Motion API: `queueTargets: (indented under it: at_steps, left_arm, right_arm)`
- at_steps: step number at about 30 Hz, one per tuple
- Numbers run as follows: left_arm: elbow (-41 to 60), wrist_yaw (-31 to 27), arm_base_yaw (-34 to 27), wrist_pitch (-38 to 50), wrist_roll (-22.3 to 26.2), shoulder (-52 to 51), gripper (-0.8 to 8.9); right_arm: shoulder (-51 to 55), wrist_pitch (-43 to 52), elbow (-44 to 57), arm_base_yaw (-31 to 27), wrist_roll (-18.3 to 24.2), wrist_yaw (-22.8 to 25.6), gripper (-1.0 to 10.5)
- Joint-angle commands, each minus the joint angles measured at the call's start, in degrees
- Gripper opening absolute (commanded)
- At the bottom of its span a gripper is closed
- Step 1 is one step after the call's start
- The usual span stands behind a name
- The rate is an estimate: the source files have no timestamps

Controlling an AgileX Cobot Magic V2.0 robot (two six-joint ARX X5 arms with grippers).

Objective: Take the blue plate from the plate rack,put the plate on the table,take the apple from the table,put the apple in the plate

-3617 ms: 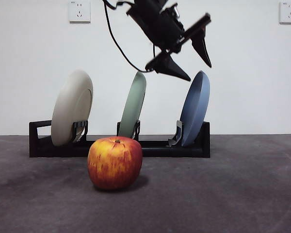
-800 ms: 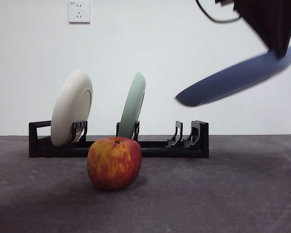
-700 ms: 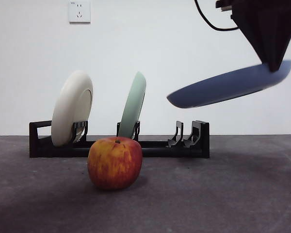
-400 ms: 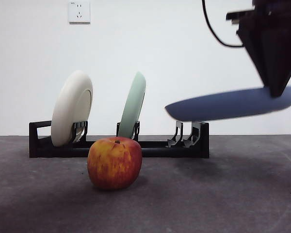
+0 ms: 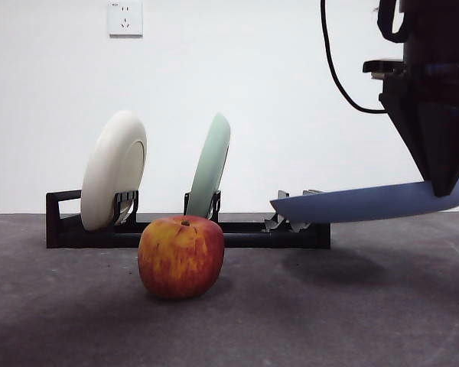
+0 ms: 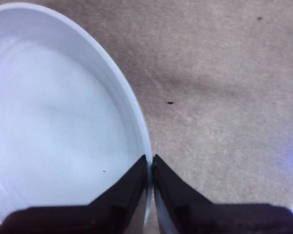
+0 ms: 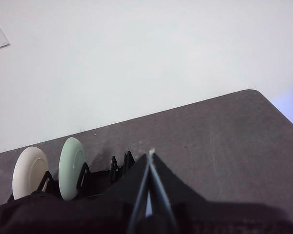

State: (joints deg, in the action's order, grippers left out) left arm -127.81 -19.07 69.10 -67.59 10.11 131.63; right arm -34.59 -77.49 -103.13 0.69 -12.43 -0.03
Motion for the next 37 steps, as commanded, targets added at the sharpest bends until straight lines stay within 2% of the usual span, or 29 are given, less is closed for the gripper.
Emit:
queueTargets:
  at_steps: [1, 12, 20, 37]
  left_arm:
    - [0.72, -0.07, 0.0, 0.55, 0.57, -0.37, -0.08]
    - [10.86, -0.02, -0.55, 7.41, 1.05, -0.37, -0.08]
    - [11.74, 2.97, -0.87, 10.12, 0.98, -0.37, -0.08]
    - [11.87, 4.31, -2.49, 6.8, 0.9, 2.56, -0.08]
  right_arm:
    - [0.11, -1.09, -0.09, 0.0, -0.02, -0.2, 0.0]
    - [0.11, -1.09, -0.09, 0.0, -0.07, -0.63, 0.0]
    - [0.11, -1.09, -0.09, 0.0, -0.11, -0.61, 0.0]
    - [0.11, -1.31, -0.09, 0.0, -1.03, -1.95, 0.0]
